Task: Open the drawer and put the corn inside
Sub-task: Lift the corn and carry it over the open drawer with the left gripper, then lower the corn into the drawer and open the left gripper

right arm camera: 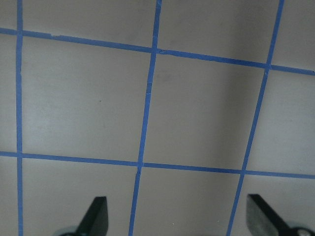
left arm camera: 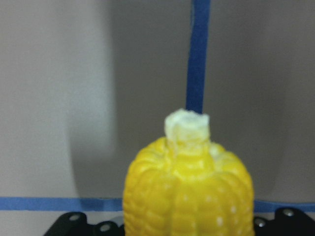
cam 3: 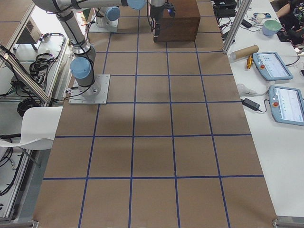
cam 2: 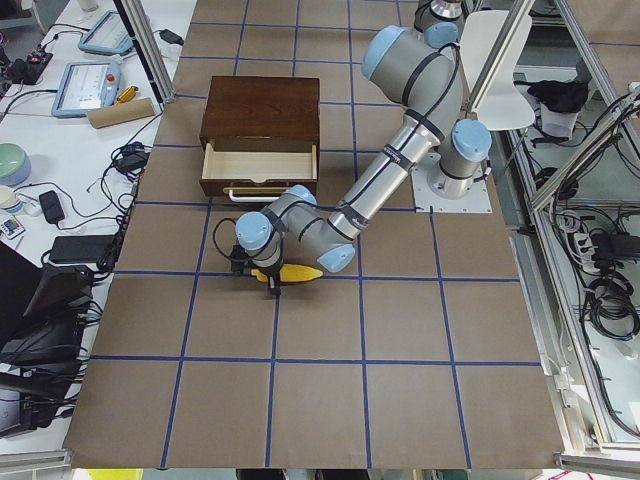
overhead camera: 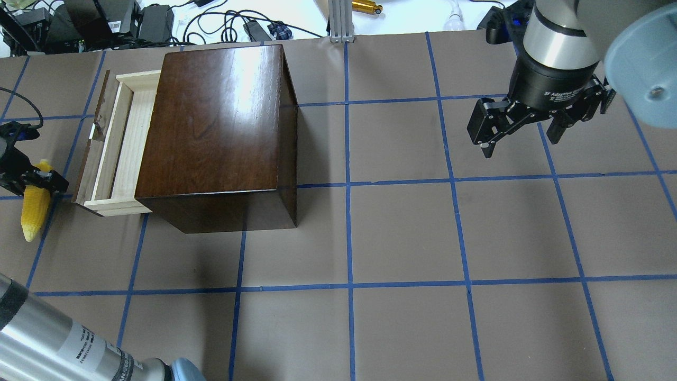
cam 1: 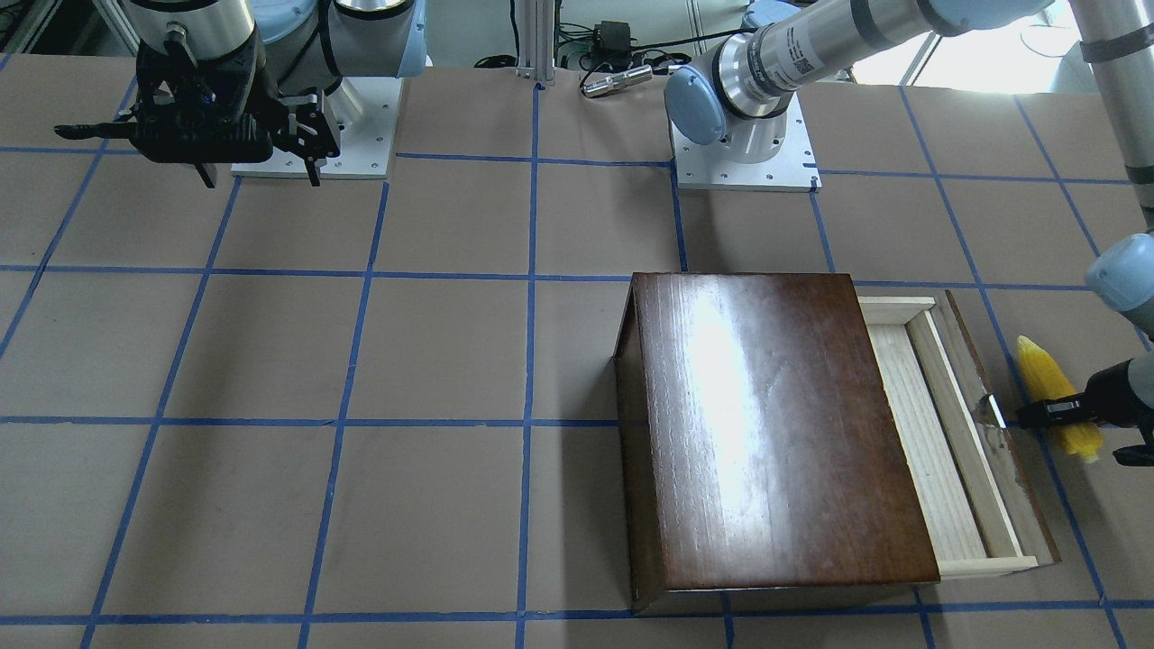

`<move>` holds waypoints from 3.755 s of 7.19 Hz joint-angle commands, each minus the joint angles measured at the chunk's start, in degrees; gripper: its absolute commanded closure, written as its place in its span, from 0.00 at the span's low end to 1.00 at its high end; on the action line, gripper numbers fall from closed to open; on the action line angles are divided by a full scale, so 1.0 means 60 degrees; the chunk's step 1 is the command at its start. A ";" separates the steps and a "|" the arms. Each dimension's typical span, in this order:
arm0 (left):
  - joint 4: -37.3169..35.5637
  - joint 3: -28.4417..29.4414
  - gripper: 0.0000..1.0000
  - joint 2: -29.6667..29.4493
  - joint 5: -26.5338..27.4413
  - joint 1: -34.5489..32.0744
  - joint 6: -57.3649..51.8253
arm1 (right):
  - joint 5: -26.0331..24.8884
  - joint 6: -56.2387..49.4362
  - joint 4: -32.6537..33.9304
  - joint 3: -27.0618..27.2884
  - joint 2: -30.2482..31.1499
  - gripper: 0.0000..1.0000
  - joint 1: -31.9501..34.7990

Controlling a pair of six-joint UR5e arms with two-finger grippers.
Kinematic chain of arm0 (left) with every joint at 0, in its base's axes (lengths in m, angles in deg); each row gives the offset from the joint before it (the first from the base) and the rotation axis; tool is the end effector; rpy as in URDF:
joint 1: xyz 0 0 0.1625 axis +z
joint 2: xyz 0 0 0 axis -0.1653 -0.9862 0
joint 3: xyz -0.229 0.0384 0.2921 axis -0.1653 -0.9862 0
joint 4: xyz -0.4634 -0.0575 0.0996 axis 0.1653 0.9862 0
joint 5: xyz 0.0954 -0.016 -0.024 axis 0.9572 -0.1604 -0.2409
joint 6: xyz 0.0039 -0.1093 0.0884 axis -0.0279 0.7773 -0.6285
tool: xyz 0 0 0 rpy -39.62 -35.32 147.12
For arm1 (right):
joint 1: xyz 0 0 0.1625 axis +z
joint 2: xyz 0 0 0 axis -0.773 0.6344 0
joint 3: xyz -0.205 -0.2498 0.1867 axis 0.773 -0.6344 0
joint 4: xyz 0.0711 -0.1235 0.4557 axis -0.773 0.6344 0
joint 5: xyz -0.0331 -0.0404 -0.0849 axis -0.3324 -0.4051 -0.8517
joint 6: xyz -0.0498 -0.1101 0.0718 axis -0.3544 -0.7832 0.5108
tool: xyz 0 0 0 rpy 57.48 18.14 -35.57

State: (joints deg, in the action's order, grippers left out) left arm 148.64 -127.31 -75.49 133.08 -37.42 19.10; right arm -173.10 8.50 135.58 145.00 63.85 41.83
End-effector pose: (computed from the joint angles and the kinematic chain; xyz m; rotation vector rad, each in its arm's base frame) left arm 0.3749 -0.5866 0.0461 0.0547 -3.1095 -0.1581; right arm 0.1410 -0.5171 0.4088 0.2010 -3.0302 -0.1087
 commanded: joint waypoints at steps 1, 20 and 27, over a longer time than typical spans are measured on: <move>-0.0014 -0.0014 1.00 0.0002 0.0002 0.0000 -0.0006 | 0.0000 0.0000 0.0002 0.0000 0.0000 0.00 0.0000; 0.2916 0.0190 0.85 0.3327 -0.0555 -0.4131 0.3539 | 0.0000 0.0000 0.0002 0.0000 0.0000 0.00 0.0000; 0.2930 0.0205 0.00 0.3386 -0.0540 -0.4131 0.3539 | 0.0000 0.0000 -0.0013 0.0000 -0.0014 0.00 0.0000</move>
State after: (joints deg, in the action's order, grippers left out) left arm 166.23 -126.07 -55.21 129.76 -62.21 40.34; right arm -173.10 8.50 135.57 145.00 63.83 41.83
